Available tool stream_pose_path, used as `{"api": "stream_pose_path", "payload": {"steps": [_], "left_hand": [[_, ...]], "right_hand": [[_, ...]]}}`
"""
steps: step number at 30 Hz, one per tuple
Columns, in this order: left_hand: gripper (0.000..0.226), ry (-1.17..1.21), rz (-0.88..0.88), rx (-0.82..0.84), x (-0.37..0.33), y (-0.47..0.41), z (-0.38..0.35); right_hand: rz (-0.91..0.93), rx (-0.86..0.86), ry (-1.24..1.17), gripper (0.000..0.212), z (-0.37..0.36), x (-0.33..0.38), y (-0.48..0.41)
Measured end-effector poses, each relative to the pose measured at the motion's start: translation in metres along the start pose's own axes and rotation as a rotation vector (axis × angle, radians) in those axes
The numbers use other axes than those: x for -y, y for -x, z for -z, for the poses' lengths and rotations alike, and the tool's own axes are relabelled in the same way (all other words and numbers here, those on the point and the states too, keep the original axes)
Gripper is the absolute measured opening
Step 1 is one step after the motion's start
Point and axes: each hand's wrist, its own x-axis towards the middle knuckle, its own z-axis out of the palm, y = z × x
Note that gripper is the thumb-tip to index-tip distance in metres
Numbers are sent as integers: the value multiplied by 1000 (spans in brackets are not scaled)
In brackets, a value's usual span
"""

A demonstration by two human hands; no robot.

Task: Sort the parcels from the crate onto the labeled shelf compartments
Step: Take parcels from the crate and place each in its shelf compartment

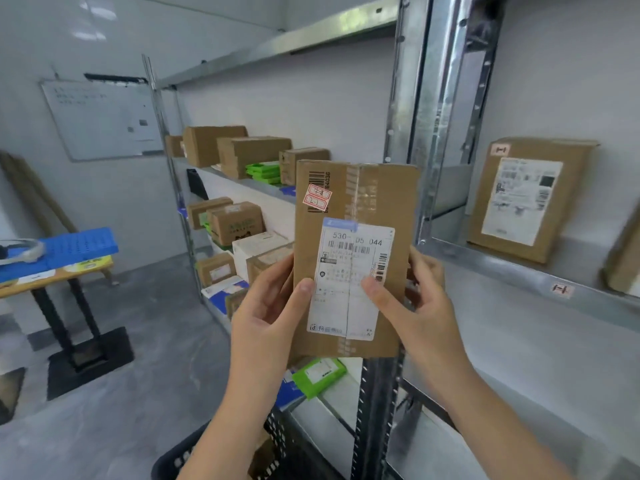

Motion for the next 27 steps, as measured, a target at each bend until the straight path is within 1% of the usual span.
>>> {"api": "stream_pose_path", "payload": {"steps": [3,7,11,13,16,19,23,27], "left_hand": [[40,52,5,57,-4,12,-35],[42,102,25,137,-12,42,-84],[47,147,37,237,-26,70,-132],[49,175,48,292,-32,85,-157],[45,233,66,371,-37,115,-196],[43,310,103,474,-40,145,-230],[36,355,124,602,-44,176,-268],[42,391,147,672,-45,193,-293]], "right_hand": [[20,-61,48,76,38,11,11],[1,-132,110,74,97,29,35],[28,-214,137,77,154,52,66],[35,-258,144,74,183,63,82],[34,-329,172,69,225,77,110],[16,-420,236,68,263,89,141],[4,-541,334,69,304,101,176],[8,-620,398,72,327,108,196]]}}
